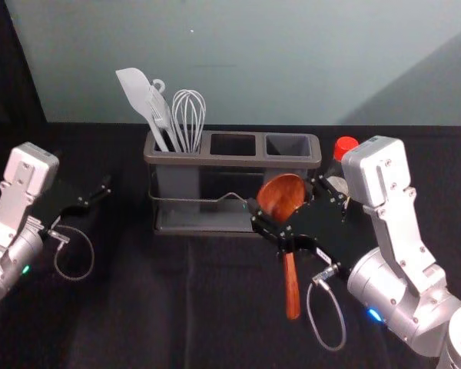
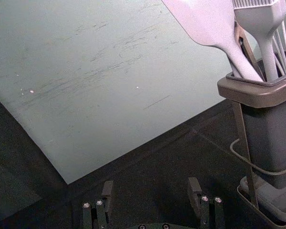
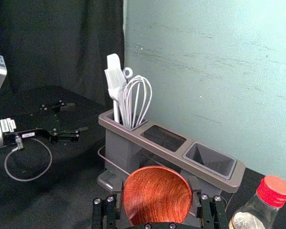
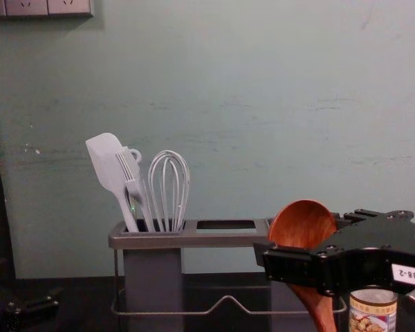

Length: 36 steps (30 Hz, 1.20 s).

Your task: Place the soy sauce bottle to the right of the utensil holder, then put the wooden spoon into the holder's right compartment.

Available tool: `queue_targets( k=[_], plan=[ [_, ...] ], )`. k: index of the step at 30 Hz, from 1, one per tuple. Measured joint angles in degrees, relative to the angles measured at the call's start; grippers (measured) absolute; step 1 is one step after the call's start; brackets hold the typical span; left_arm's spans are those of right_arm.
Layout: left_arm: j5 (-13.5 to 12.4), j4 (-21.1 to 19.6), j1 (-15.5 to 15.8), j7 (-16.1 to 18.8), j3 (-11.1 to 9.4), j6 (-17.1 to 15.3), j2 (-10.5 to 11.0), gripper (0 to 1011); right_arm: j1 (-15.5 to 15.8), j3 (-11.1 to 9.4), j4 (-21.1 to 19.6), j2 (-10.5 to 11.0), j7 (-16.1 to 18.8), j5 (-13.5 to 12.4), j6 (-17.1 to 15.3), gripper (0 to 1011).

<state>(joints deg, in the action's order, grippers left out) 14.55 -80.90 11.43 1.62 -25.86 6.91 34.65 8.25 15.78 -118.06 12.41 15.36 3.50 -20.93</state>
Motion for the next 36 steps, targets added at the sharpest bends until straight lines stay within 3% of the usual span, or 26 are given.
queue_targets(
  k=[16, 22, 27, 31, 36],
  plan=[
    [0.0, 0.0, 0.0, 0.0, 0.0, 0.0, 0.0, 1000, 0.0, 0.0, 0.0, -0.1, 0.0, -0.1, -0.1, 836],
    [0.0, 0.0, 0.0, 0.0, 0.0, 0.0, 0.0, 1000, -1.0, -0.4, 0.3, -0.6, 0.1, -2.0, 1.3, 836],
    [0.0, 0.0, 0.0, 0.0, 0.0, 0.0, 0.0, 1000, -4.5, -0.8, -0.8, -0.3, 0.4, -2.6, -0.1, 836],
    [0.0, 0.0, 0.0, 0.0, 0.0, 0.0, 0.0, 1000, -10.2, -1.0, -2.0, 0.5, 1.3, -2.5, -3.9, 836],
    [0.0, 0.0, 0.0, 0.0, 0.0, 0.0, 0.0, 1000, -14.6, -1.1, -2.3, 1.2, 2.0, -2.2, -5.8, 836]
  ],
)
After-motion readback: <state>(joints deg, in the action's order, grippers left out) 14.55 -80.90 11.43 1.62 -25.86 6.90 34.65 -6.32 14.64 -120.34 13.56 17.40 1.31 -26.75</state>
